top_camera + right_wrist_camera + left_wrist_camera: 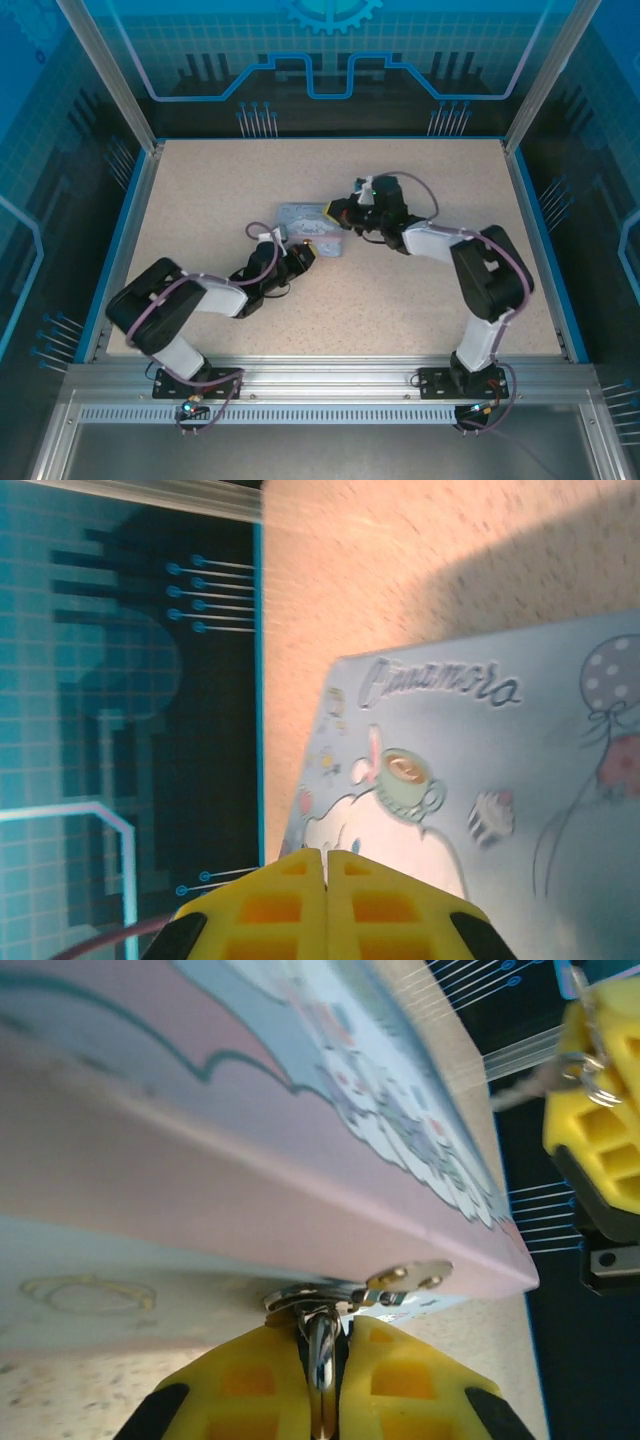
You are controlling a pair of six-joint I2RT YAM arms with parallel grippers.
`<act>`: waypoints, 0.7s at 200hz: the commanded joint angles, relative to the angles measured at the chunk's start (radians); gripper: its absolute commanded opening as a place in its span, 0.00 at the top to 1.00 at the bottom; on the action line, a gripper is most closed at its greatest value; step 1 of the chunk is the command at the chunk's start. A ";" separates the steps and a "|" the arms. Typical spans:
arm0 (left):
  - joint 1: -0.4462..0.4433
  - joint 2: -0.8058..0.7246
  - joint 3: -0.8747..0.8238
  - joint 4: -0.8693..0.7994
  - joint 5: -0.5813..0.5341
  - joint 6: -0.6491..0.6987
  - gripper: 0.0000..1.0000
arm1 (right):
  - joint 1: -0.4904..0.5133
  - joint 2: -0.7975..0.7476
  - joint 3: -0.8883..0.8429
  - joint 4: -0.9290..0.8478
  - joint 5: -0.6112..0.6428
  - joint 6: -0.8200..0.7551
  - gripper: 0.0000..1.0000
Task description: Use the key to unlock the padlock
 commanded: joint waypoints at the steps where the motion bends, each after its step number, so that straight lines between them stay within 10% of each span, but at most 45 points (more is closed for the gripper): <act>1: -0.002 -0.106 0.100 -0.302 0.033 0.053 1.00 | -0.030 -0.144 -0.080 0.006 -0.073 -0.062 1.00; 64: 0.025 -0.135 0.211 -0.455 0.113 0.055 1.00 | -0.045 -0.372 -0.427 0.195 -0.184 -0.064 1.00; 140: 0.045 -0.096 0.134 -0.163 0.195 -0.112 1.00 | 0.065 -0.414 -0.621 0.400 -0.010 0.155 1.00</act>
